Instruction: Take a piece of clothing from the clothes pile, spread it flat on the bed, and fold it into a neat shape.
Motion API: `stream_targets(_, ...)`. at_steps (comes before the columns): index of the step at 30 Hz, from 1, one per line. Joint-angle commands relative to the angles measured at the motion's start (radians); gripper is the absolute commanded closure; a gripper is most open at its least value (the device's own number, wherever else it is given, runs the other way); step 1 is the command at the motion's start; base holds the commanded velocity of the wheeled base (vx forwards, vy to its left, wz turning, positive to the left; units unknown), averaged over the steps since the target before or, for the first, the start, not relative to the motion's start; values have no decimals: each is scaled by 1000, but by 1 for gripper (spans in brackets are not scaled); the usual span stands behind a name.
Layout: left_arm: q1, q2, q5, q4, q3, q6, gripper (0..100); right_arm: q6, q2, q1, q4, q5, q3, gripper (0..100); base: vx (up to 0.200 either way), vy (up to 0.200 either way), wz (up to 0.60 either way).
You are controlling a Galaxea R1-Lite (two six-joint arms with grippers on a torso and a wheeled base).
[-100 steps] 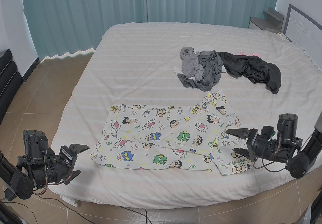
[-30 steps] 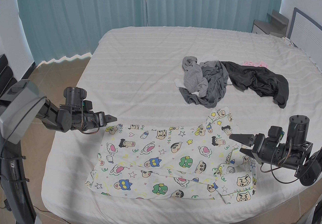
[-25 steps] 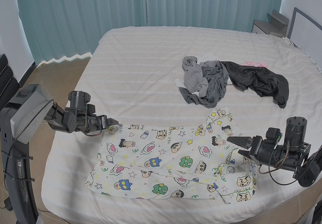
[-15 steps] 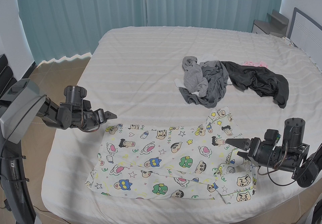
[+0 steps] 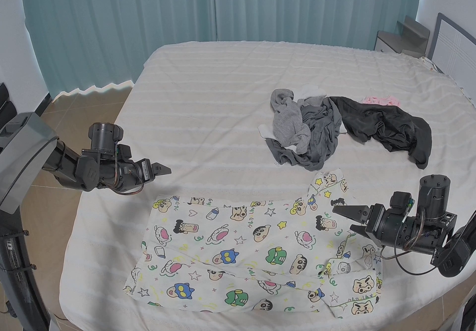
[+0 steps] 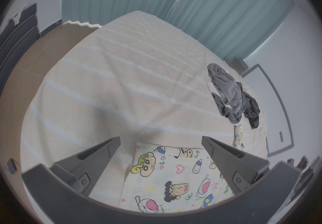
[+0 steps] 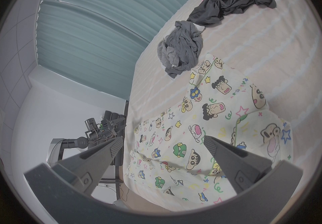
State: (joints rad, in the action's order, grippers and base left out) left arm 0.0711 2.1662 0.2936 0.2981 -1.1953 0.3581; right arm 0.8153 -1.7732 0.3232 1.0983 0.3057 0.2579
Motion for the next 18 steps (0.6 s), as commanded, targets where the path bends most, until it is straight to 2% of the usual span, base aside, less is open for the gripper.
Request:
stream_targets(1, -2, 14, 1, -2, 8, -64, 0, -1, -3, 2, 0, 1, 0, 0, 0, 0, 0)
stream_targets(5, -2, 44, 2, -10, -1, -153, 0, -1, -3, 5, -2, 1, -2, 0, 0, 0, 0)
stream_targets(18, 10, 116, 9, -4, 5, -157, 0, -1, -45, 4, 5, -2, 0, 0, 0, 0, 0)
